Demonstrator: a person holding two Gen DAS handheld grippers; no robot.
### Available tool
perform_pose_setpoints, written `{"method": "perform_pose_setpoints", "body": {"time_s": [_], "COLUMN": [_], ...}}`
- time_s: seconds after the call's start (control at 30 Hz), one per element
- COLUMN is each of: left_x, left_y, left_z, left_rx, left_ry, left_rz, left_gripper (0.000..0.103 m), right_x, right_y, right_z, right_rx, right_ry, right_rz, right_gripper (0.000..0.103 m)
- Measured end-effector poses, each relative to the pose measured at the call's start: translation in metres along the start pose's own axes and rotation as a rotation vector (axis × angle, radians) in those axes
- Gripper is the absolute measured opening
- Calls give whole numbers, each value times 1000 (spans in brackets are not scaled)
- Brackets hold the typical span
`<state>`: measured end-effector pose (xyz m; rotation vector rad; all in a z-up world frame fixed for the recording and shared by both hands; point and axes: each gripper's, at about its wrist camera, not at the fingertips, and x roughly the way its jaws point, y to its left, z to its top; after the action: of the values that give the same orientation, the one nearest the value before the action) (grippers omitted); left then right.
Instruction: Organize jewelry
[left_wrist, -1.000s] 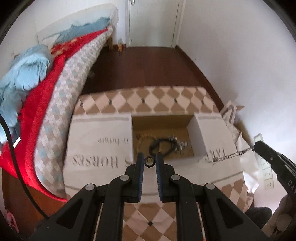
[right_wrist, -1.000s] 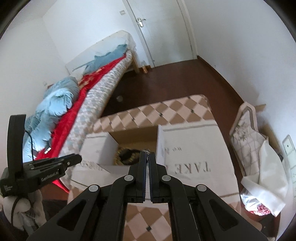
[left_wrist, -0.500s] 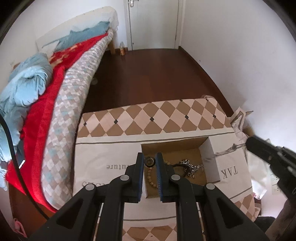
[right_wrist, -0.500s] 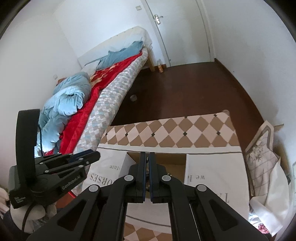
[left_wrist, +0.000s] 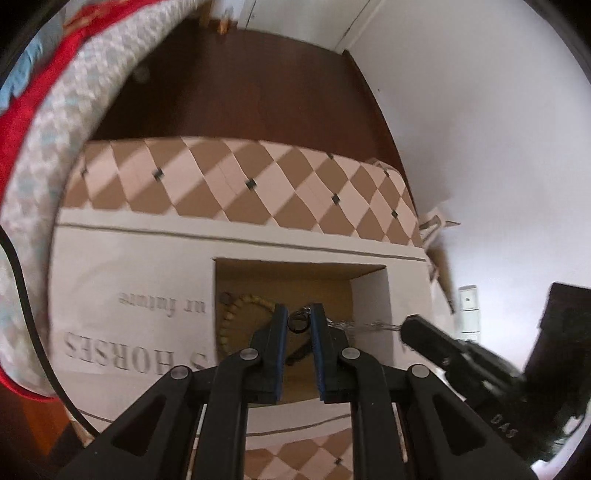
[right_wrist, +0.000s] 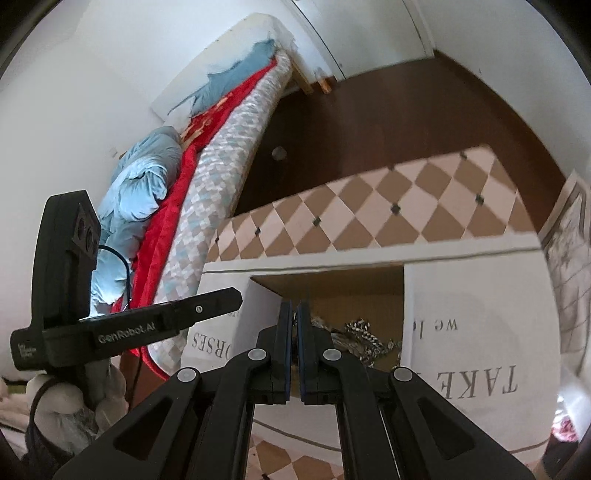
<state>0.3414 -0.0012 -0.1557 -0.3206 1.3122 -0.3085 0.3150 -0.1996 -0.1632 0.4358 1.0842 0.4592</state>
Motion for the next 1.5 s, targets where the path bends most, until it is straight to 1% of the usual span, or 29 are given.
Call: {"method": "perform_pose_setpoints", "body": {"time_s": [0.1, 0.2, 0.27, 0.3, 0.33, 0.37, 0.4, 0.43, 0.47, 0.53, 0.57, 0.6, 0.63, 0.67, 0.7, 0.73, 0.8, 0.83, 0.87, 1.0, 1.13, 1.23, 1.4, 1.5], "left_x": [11, 19, 21, 20, 18, 16, 12, 8, 5, -3, -9, -13, -17, -23, -25, -28, -34, -36, -37, -42, -56, -70, -99, -114], "left_y": [2, 8, 13, 16, 17, 19, 21, 25, 28, 30, 32, 34, 34, 34, 34, 33, 33, 33, 31, 24, 26, 21, 3, -9], "left_z": [2, 4, 4, 4, 4, 4, 4, 4, 5, 5, 4, 4, 2, -1, -4, -7, -15, -18, -23, -44, -60, -74, -104, -120], "left_rx": [-34, -92, -130, -142, -146, -148, -156, -169, -171, -150, -133, -116, -96, -72, -53, -33, 8, 21, 36, 69, 74, 74, 70, 86], "left_ry": [49, 93, 107, 106, 97, 88, 74, 59, 43, 7, -13, -28, -48, -76, -93, -107, -147, -162, -178, -230, -269, -304, -355, -380], "left_rz": [-57, -81, -111, -105, -90, -78, -63, -51, -27, 43, 93, 139, 184, 235, 279, 325, 412, 441, 475, 551, 566, 567, 523, 513], "left_gripper": [10, 11, 11, 15, 25, 33, 51, 63, 65, 66, 71, 90, 103, 103, 103, 103, 103, 103, 103, 103, 103, 103, 103, 103], "right_x": [7, 12, 15, 16, 15, 15, 14, 12, 10, 5, 3, 1, 1, 1, 1, 1, 0, -1, -2, -10, -21, -35, -70, -93], "right_y": [-8, -16, -17, -17, -16, -16, -15, -13, -11, -5, -2, 0, 3, 6, 8, 10, 11, 11, 11, 11, 13, 19, 31, 42], "right_z": [1, 1, 0, -1, -2, -3, -4, -5, -5, -7, -9, -10, -10, -11, -13, -15, -19, -22, -25, -33, -45, -53, -68, -77], "right_rx": [26, 67, 73, 69, 67, 62, 54, 46, 33, 3, -11, -23, -37, -55, -66, -78, -96, -103, -101, -99, -87, -86, -86, -95], "right_ry": [30, 70, 97, 103, 109, 112, 114, 111, 104, 88, 82, 79, 77, 74, 77, 78, 76, 71, 67, 44, 34, 9, -50, -91], "right_rz": [24, 29, -14, -27, -38, -61, -81, -88, -112, -159, -185, -218, -263, -309, -347, -390, -451, -487, -502, -564, -577, -584, -595, -608], "right_gripper": [2, 3, 4, 5, 14, 39, 55, 79, 85, 85, 85, 85, 87, 96, 101, 103, 103, 103, 103, 103, 103, 103, 103, 103]}}
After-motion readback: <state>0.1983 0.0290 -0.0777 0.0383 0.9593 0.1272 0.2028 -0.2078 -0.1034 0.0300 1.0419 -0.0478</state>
